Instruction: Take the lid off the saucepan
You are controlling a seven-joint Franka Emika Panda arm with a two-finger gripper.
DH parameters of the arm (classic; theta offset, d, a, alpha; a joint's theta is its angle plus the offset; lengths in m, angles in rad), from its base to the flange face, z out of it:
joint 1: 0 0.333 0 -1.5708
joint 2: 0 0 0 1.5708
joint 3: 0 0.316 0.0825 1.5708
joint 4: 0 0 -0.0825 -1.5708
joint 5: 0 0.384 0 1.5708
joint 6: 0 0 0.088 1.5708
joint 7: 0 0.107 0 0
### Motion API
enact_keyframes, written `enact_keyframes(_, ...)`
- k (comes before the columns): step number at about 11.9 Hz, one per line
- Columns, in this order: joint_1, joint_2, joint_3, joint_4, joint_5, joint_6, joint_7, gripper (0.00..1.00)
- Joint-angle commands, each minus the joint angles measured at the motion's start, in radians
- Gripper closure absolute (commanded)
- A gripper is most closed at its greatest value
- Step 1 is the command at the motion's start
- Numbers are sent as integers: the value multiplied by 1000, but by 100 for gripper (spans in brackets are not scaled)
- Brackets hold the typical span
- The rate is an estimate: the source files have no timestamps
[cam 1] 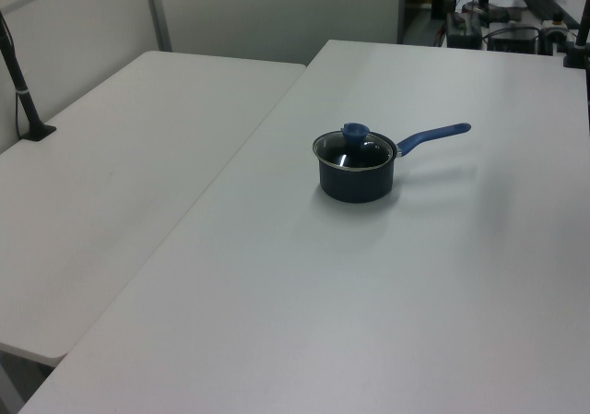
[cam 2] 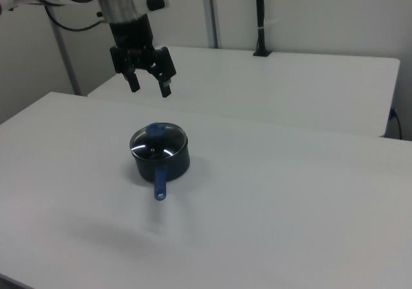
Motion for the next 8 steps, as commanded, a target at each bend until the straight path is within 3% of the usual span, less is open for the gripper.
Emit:
enact_keyframes(1, 6, -20, -1, -27, 15, 28, 1, 0)
enact_keyframes(8, 0, -16, -1, -27, 15, 31, -16, 0)
